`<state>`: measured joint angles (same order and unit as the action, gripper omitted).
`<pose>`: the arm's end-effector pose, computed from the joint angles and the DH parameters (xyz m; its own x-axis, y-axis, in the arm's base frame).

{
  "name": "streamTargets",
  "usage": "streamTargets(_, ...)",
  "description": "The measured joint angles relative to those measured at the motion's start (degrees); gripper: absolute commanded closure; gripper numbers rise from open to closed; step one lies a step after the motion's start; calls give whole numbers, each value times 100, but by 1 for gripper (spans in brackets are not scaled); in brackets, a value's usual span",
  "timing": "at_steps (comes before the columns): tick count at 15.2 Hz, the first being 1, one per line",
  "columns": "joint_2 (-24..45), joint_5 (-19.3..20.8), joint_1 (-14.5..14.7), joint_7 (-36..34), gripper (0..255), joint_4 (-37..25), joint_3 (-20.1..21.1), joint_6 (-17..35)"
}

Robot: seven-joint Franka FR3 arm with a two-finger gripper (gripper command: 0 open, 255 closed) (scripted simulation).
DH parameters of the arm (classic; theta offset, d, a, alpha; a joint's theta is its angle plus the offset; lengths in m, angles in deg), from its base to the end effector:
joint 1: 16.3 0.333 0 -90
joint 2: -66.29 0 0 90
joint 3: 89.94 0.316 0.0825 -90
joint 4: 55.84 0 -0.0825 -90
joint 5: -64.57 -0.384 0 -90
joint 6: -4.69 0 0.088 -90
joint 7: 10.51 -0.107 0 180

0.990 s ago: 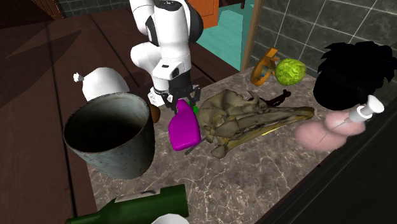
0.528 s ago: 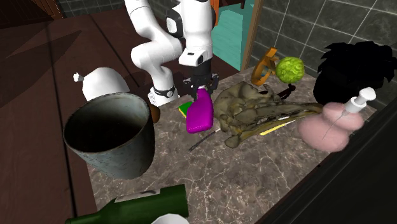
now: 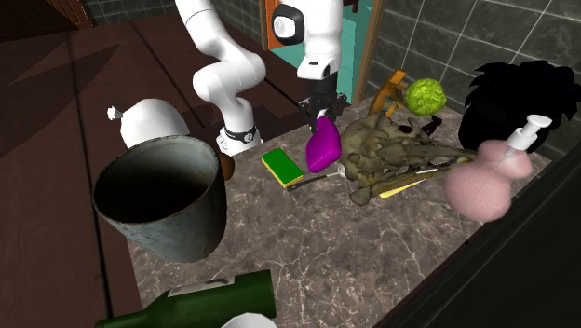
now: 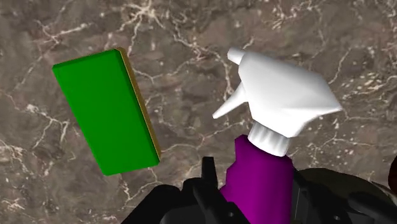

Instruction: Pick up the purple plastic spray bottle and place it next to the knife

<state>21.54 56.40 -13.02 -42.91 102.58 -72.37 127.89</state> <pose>0.3078 0.1173 0.4349 0.9281 -0.3302 0.1722 -0.3337 -0.9426 -0.0092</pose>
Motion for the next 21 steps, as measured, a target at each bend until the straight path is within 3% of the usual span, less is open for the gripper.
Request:
streamTargets(8,647,-355,326,-1150,255,-580,1051,99)
streamTargets(21,1236,-441,296,-1393,255,-53,1464,1305)
